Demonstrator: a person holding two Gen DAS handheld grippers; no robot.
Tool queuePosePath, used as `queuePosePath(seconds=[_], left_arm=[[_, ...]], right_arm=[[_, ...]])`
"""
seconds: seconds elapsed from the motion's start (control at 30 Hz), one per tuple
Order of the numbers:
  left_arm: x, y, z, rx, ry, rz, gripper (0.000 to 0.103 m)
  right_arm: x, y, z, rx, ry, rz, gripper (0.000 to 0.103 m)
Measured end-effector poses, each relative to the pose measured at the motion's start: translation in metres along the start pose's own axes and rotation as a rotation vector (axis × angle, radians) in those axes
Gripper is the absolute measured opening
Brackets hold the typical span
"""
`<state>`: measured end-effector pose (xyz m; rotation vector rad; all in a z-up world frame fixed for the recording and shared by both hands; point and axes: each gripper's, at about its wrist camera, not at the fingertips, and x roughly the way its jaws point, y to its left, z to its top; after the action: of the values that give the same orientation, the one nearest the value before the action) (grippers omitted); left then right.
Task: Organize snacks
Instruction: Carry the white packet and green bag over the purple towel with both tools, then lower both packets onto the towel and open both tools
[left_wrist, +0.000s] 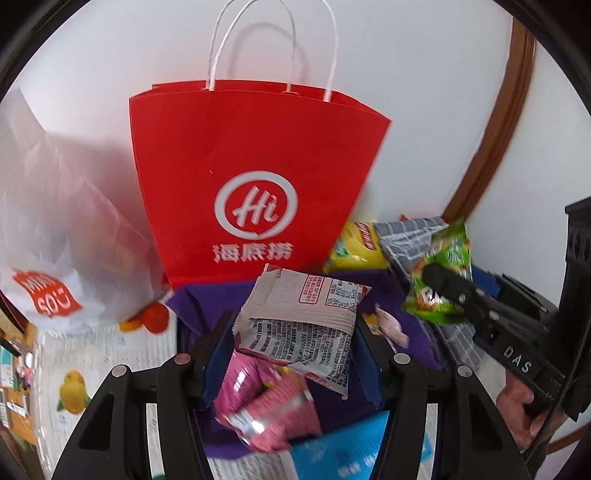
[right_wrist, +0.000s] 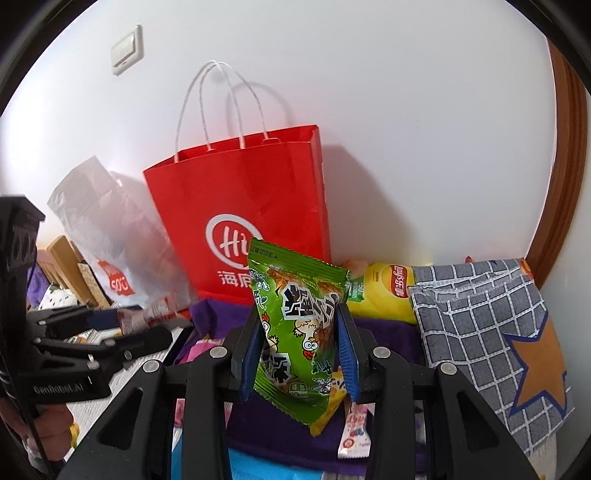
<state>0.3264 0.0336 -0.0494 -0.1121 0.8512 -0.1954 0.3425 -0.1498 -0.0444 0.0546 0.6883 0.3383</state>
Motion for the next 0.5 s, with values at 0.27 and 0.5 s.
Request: queuePosePath(seconds=[0.27, 0.5], left_arm=[[0.054, 0.034, -0.015, -0.064, 0.105, 0.015, 0.057], [0.057, 0.048, -0.018, -0.093, 0.122, 0.004, 0.057]], right_arm=[[0.045, -0.016, -0.013, -0.003, 0.103, -0.037, 0.037], [0.069, -0.024, -0.024, -0.014, 0.165, -0.062, 0.037]])
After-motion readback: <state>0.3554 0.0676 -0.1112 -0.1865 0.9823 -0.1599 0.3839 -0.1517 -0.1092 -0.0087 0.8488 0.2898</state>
